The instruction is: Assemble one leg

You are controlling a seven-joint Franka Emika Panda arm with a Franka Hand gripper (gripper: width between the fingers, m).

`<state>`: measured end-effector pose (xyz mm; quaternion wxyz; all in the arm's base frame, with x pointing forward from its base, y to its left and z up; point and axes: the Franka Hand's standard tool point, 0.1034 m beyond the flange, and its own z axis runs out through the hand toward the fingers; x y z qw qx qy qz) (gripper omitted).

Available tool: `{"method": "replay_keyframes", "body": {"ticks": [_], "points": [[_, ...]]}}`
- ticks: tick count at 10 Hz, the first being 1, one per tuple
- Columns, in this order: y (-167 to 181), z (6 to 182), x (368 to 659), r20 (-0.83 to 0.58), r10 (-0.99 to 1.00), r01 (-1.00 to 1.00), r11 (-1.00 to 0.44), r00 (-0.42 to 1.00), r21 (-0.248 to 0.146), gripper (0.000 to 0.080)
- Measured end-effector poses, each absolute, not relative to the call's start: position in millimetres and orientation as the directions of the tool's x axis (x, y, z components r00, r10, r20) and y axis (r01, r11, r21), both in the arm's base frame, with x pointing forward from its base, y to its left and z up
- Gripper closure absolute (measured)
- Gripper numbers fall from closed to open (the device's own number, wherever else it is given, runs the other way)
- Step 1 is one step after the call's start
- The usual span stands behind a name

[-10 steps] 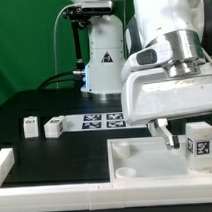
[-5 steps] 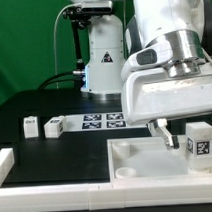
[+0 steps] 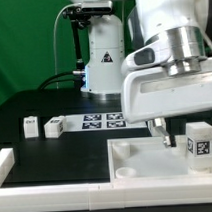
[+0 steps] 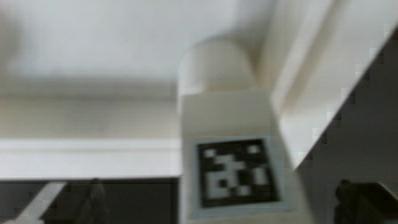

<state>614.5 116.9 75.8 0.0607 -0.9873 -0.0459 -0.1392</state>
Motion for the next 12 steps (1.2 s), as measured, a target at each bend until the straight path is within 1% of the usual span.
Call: {"method": "replay_keyframes", "body": {"ticks": [2, 4, 8, 9, 10, 11, 12], "points": [[118, 78.0, 612, 0.047, 0.077, 0.082, -0.987, 0.996, -0.136, 0.015], [118, 78.4, 617, -0.087, 0.094, 0.08, -0.985, 0.992, -0.153, 0.015], [115, 77.5, 624, -0.075, 0.103, 0.09, -0.984, 0.992, -0.154, 0.015], [115, 75.3, 624, -0.063, 0.105, 0.094, -0.984, 0.992, -0.152, 0.0252], [115, 75.3, 624, -0.064, 0.104, 0.094, -0.984, 0.992, -0.152, 0.0388], [115, 75.2, 624, -0.065, 0.104, 0.093, -0.984, 0.992, -0.152, 0.0388], [115, 75.1, 624, -0.065, 0.104, 0.093, -0.984, 0.992, -0.152, 0.0508]]}}
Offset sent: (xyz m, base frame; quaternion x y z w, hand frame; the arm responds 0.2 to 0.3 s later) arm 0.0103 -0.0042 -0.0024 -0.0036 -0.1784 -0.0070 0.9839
